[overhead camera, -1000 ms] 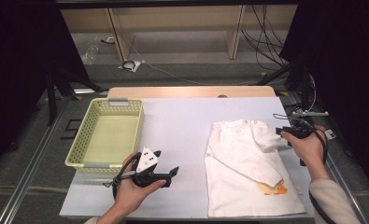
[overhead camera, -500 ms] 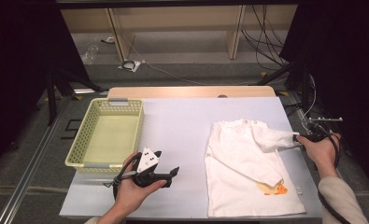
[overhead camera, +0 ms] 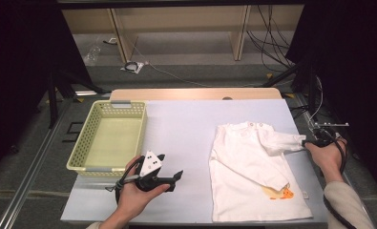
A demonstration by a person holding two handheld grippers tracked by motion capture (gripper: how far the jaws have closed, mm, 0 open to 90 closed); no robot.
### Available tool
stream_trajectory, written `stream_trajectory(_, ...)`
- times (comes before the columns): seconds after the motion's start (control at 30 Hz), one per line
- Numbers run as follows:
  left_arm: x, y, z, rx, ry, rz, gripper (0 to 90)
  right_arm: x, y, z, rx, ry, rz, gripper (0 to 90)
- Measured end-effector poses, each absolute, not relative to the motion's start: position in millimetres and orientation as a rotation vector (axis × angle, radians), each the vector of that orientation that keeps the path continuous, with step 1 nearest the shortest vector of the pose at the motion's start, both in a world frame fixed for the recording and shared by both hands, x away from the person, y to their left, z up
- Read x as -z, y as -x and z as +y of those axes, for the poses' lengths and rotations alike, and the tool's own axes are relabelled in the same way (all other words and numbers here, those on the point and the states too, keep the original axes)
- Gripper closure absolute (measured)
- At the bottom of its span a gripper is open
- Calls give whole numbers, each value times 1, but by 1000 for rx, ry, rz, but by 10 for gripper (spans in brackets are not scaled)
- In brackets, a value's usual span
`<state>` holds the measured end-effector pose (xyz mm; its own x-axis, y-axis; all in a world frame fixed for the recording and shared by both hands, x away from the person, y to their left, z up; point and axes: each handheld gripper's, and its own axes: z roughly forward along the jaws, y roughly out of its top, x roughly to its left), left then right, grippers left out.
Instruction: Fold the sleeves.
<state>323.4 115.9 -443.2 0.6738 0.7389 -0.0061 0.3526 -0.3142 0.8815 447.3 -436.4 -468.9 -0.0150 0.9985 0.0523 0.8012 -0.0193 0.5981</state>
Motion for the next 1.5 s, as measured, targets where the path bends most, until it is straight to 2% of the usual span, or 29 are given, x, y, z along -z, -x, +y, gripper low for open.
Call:
stream_trajectory(0.3,443,-324,116,-505,-1920,855,176,448,-437,-427,-789,-1726,1833,891)
stream_trajectory(0.73,444,-323,116,-508,-1928,850,176,421,-412,-364,-984,-1416,1949,891)
stream_trajectory(1.0,443,-322,116,-508,-1922,850,176,424,-391,-311,-1070,-1236,2093,891)
stream_trajectory(1.17,443,-323,117,-504,-1921,851,176,441,-375,-278,-1116,-1166,2211,891)
stream_trajectory(1.5,445,-323,117,-500,-1926,849,176,450,-365,-244,-1131,-1038,2355,889)
